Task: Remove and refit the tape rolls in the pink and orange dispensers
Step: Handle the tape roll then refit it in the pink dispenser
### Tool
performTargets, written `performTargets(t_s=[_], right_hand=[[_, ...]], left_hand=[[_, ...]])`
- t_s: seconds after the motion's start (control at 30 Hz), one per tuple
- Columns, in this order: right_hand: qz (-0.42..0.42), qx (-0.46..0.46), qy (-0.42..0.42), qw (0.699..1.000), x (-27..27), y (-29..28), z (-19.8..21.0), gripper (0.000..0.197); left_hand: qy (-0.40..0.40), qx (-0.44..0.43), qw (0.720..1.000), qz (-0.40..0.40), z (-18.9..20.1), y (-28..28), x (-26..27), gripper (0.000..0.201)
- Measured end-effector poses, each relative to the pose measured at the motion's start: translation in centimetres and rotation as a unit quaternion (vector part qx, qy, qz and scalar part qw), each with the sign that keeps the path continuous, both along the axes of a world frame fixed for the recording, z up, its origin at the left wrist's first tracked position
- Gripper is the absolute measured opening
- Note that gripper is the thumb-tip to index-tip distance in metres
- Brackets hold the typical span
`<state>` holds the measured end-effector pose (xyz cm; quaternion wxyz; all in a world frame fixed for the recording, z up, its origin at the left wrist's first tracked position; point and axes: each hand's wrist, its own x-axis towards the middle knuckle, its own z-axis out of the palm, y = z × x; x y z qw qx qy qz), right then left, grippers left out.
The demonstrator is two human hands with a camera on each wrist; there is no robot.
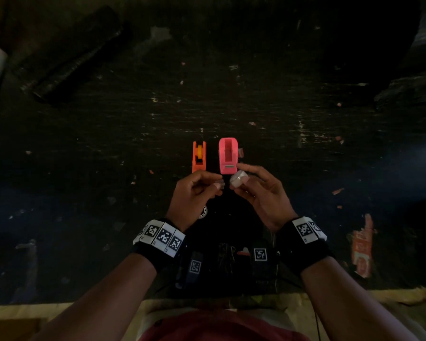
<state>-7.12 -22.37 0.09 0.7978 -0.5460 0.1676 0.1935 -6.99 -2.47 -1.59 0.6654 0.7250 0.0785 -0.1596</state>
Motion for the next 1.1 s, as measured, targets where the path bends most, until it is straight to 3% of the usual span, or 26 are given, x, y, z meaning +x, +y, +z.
performTargets(t_s=[0.13,0.23,0.4,0.47,0.63,0.87,1.1], right_hand=[[-0.071,0.08,0.06,0.993,0.2,0.4,0.5,0.015],[-0.062,0.042,0.059,0.995,0.2,0.5,0.1,0.005],[-0.021,-0.026,0.054,0.998,0.0,0.6,-0.7,0.009],[-0.028,-0.018,0.049,0.998,0.0,0.8,-0.6,0.01],[-0.04,0.035,0.057,0.997,0.1,0.8,-0.5,0.033],[-0.012,0.035,0.056,0.998,-0.4,0.6,-0.9,0.025],[-0.013,0.019,0.047,0.999,0.1,0.7,-1.1,0.027]], left_hand=[[-0.002,-0.008,1.0,-0.002,-0.1,-0.3,-0.1,0.024],[-0.009,-0.013,1.0,-0.005,0.1,-0.6,-0.1,0.026],[-0.017,-0.002,1.0,0.014,0.7,-1.3,0.1,0.025],[-0.027,0.007,0.999,0.021,0.7,-1.3,0.2,0.023],[-0.037,0.034,0.999,0.014,0.6,-1.2,0.4,0.025],[-0.034,0.078,0.995,-0.052,0.5,-0.6,1.7,0.022],[-0.012,0.053,0.996,-0.074,0.2,-0.6,2.2,0.033]])
